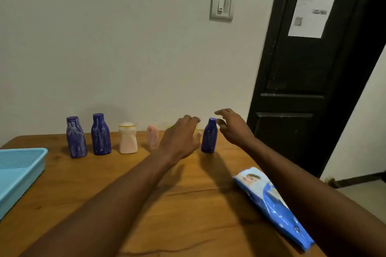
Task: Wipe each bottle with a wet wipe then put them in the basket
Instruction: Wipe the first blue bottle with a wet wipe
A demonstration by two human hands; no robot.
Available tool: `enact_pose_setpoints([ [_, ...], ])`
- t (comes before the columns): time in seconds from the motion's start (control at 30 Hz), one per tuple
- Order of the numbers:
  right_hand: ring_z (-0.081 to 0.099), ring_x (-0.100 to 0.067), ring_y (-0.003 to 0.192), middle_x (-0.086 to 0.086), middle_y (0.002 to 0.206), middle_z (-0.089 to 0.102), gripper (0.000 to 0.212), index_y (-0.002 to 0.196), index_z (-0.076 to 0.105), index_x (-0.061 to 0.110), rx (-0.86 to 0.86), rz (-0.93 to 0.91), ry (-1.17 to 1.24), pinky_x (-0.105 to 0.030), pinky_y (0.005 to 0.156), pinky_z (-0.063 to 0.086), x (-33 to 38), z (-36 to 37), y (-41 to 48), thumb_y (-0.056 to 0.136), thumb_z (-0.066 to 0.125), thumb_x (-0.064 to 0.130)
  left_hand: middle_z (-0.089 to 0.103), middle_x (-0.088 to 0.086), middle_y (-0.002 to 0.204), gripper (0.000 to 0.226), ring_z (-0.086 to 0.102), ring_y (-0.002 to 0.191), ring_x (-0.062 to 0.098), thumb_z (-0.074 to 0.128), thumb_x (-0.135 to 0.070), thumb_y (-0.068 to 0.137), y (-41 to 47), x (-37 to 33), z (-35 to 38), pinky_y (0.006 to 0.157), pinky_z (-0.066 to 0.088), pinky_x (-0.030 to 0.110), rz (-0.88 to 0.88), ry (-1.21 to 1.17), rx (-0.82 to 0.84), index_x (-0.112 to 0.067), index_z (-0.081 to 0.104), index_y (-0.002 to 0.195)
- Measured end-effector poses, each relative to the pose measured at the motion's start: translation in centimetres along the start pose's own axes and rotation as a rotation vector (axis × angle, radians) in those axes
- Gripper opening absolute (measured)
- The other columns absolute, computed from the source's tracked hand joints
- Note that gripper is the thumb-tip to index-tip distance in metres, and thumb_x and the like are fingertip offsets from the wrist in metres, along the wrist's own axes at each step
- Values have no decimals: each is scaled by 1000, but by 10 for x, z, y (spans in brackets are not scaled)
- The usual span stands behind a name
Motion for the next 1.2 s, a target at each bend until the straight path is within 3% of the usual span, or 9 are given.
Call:
enact_pose_setpoints([
  [0.2, 53, -27, 133, -8, 148, 55, 42, 143, 55, 13, 81, 88, 151, -37, 103, 47, -23, 28, 23, 103, 59, 27, 53, -3, 143, 40, 54, 124, 16, 50, -33, 101, 11, 21, 36, 94, 53, 34, 22, -64, 14, -23, 51, 140],
  [0.4, 66, -22, 114, -8, 123, 70, 30, 125, 66, 10, -29, 103, 328, -34, 92, 56, -27, 34, 22, 97, 70, 20, 56, -5, 142, 37, 57, 122, 14, 52, -34, 101, 5, 31, 47, 93, 51, 30, 2, -89, -17, -24, 56, 137],
  [0.6, 67, -20, 106, -6, 115, 71, 26, 118, 69, 8, -75, 88, 409, -31, 87, 57, -8, 17, 3, 93, 73, 13, 59, -5, 137, 37, 57, 120, 12, 55, -32, 100, -8, 24, 31, 94, 50, 28, -19, -154, -35, -23, 57, 135],
  [0.7, 68, -18, 104, -4, 114, 71, 25, 116, 69, 9, -68, 46, 444, -24, 82, 57, 16, 3, -18, 92, 74, 14, 59, -7, 137, 39, 58, 121, 11, 56, -33, 100, -22, 14, 10, 95, 43, 23, -37, -179, -71, -25, 56, 137],
  [0.83, 68, -15, 100, -2, 110, 72, 27, 115, 69, 9, -37, 25, 483, -28, 84, 58, 47, -7, -47, 92, 75, 22, 57, -6, 137, 39, 57, 121, 11, 54, -31, 101, -41, 6, -19, 96, 20, 22, -81, -192, -93, -23, 54, 139],
  [0.87, 68, -14, 99, -1, 109, 72, 29, 116, 69, 10, -34, 29, 491, -28, 84, 58, 55, -10, -56, 91, 76, 23, 58, -5, 137, 38, 57, 121, 12, 54, -32, 101, -47, 4, -25, 102, 21, 24, -94, -212, -87, -23, 54, 138],
  [0.93, 69, -12, 96, 0, 105, 73, 31, 117, 68, 12, -25, 29, 520, -27, 82, 59, 73, -16, -76, 90, 77, 25, 59, -4, 136, 38, 58, 119, 14, 55, -34, 99, -63, 0, -41, 115, 30, 41, -98, -240, -85, -25, 55, 136],
  [1.0, 71, -11, 94, 0, 102, 74, 34, 118, 66, 14, -12, 32, 560, -26, 81, 60, 91, -19, -95, 89, 79, 24, 58, -4, 135, 40, 56, 120, 15, 56, -34, 98, -80, -1, -54, 109, 40, 52, -112, -260, -56, -26, 54, 137],
  [1.2, 71, -14, 96, -2, 105, 74, 41, 122, 62, 13, -11, 13, 622, -33, 85, 62, 125, -15, -135, 86, 81, 18, 58, -4, 134, 42, 51, 122, 16, 59, -24, 97, -122, -5, -80, 99, 50, 40, -70, -251, 54, -29, 55, 138],
])
Point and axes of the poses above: each hand's wrist, its own y-axis towards the middle knuckle, its own z-axis out of the palm, x = y × z, the point moved 5 cm from there along y, towards the middle knuckle
